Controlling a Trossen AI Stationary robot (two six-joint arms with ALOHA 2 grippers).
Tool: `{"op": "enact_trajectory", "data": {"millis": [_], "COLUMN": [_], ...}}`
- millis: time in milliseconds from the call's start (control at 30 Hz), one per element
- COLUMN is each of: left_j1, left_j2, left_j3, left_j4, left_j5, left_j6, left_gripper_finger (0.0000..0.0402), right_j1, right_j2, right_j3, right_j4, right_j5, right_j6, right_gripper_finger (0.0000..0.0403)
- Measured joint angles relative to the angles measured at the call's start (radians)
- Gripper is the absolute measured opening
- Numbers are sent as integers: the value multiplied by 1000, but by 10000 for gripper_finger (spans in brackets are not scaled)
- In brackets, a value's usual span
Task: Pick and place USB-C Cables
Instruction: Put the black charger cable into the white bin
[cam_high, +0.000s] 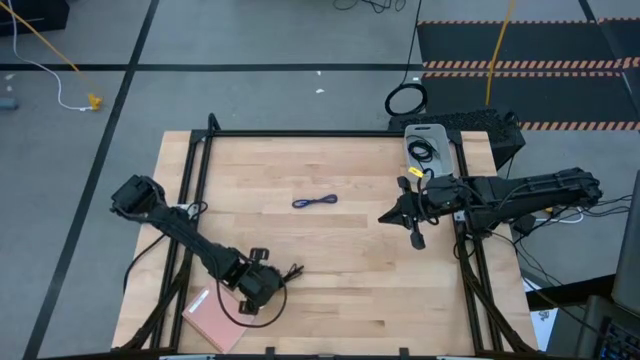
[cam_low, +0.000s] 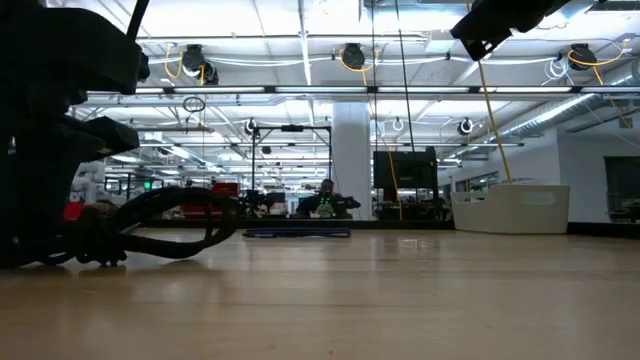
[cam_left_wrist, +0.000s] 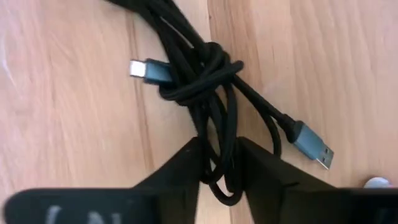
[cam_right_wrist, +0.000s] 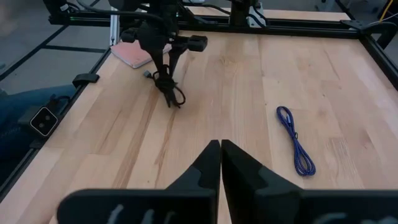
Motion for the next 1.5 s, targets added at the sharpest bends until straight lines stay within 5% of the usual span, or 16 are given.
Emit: {"op": "enact_trajectory", "data": {"millis": [300, 733, 1500], "left_j1": [0, 7, 17], "left_j2": [-53, -54, -54], "left_j3": [0, 25, 534], "left_j4": [1, -40, -694], "left_j5": [1, 1, -4], "left_j6": [22, 32, 150], "left_gripper_finger": [29, 34, 35], "right_j1": [0, 0, 0], "right_j2": [0, 0, 0], "right_j3": [0, 0, 0], "right_j4": [0, 0, 0], "right_j5": [0, 0, 0], "right_j6": [0, 0, 3], "right_gripper_finger": [6, 6, 6]}}
